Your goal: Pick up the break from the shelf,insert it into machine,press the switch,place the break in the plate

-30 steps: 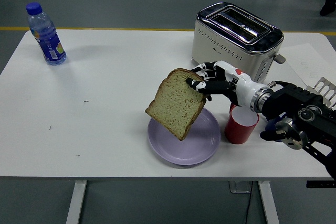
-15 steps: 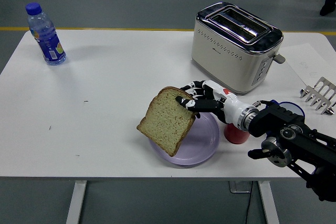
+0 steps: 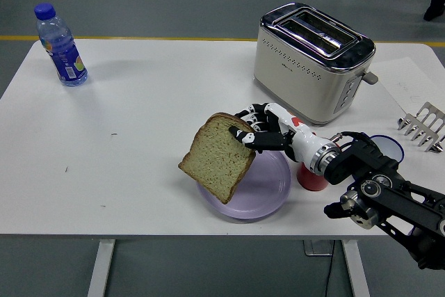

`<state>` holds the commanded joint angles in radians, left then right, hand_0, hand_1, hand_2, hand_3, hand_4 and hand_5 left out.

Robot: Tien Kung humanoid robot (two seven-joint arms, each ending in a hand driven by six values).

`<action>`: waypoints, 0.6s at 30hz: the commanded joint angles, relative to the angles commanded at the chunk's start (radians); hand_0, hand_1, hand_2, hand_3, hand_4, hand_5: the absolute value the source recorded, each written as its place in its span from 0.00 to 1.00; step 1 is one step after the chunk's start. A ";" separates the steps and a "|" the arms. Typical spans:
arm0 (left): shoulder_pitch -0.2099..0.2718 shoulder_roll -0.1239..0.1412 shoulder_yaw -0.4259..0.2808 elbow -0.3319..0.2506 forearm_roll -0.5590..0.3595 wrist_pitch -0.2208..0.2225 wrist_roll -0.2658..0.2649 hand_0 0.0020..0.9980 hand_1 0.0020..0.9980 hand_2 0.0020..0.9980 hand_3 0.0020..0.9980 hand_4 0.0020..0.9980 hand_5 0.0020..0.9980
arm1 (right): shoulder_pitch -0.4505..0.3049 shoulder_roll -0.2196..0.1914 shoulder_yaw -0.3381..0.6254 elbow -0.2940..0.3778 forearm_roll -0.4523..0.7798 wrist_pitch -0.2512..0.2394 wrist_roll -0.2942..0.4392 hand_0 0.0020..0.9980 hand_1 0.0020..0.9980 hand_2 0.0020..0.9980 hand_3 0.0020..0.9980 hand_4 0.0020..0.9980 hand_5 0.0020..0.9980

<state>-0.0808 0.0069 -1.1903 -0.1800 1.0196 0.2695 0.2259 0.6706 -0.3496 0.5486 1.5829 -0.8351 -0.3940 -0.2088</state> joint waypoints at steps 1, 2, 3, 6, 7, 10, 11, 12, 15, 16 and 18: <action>0.000 0.000 0.000 0.000 0.000 0.000 0.000 0.67 0.63 0.68 0.62 0.44 0.92 | 0.000 0.000 -0.001 0.000 -0.012 0.000 0.001 0.11 0.21 0.33 0.45 0.50 0.00; 0.000 0.000 -0.001 0.000 0.002 0.000 0.000 0.67 0.63 0.68 0.62 0.44 0.92 | 0.000 -0.001 -0.005 0.000 -0.038 0.002 0.001 0.11 0.21 0.33 0.45 0.50 0.00; 0.000 0.000 -0.002 0.000 0.002 0.000 0.000 0.67 0.63 0.68 0.62 0.44 0.92 | 0.000 -0.001 -0.007 0.000 -0.051 0.004 0.001 0.11 0.21 0.33 0.45 0.50 0.00; 0.001 0.000 -0.002 0.000 0.003 0.000 0.001 0.67 0.63 0.68 0.62 0.44 0.92 | -0.002 0.001 -0.016 -0.003 -0.070 0.010 0.003 0.11 0.21 0.33 0.45 0.49 0.00; 0.001 0.000 -0.002 0.000 0.003 0.000 0.001 0.67 0.63 0.68 0.62 0.44 0.92 | -0.003 0.001 -0.018 -0.004 -0.073 0.010 0.004 0.11 0.21 0.33 0.45 0.49 0.00; 0.000 0.000 0.001 0.000 -0.001 0.000 0.000 0.67 0.63 0.68 0.62 0.44 0.92 | -0.004 0.001 -0.021 -0.010 -0.085 0.013 0.006 0.11 0.21 0.33 0.45 0.49 0.00; 0.000 0.000 0.001 0.000 -0.001 0.000 0.000 0.67 0.63 0.68 0.62 0.44 0.92 | -0.004 0.000 -0.023 -0.012 -0.091 0.014 0.006 0.11 0.21 0.33 0.45 0.49 0.00; 0.000 0.000 0.001 0.000 -0.001 0.000 0.000 0.67 0.63 0.68 0.62 0.44 0.92 | -0.004 0.000 -0.023 -0.015 -0.096 0.015 0.006 0.11 0.21 0.33 0.45 0.50 0.00; -0.001 0.000 0.002 0.000 -0.004 0.000 -0.001 0.67 0.63 0.68 0.62 0.44 0.92 | -0.005 -0.001 -0.024 -0.021 -0.113 0.015 0.013 0.11 0.21 0.33 0.45 0.50 0.00; -0.001 0.000 0.002 0.000 -0.004 0.000 -0.001 0.67 0.63 0.68 0.62 0.44 0.92 | -0.006 -0.001 -0.025 -0.023 -0.119 0.016 0.014 0.11 0.21 0.33 0.45 0.50 0.00; -0.001 0.000 0.003 0.000 -0.004 0.000 -0.001 0.67 0.63 0.68 0.62 0.44 0.92 | -0.006 -0.001 -0.026 -0.026 -0.129 0.018 0.016 0.11 0.21 0.34 0.45 0.50 0.00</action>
<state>-0.0817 0.0067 -1.1878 -0.1800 1.0157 0.2699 0.2253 0.6650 -0.3501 0.5228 1.5571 -0.9643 -0.3758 -0.1933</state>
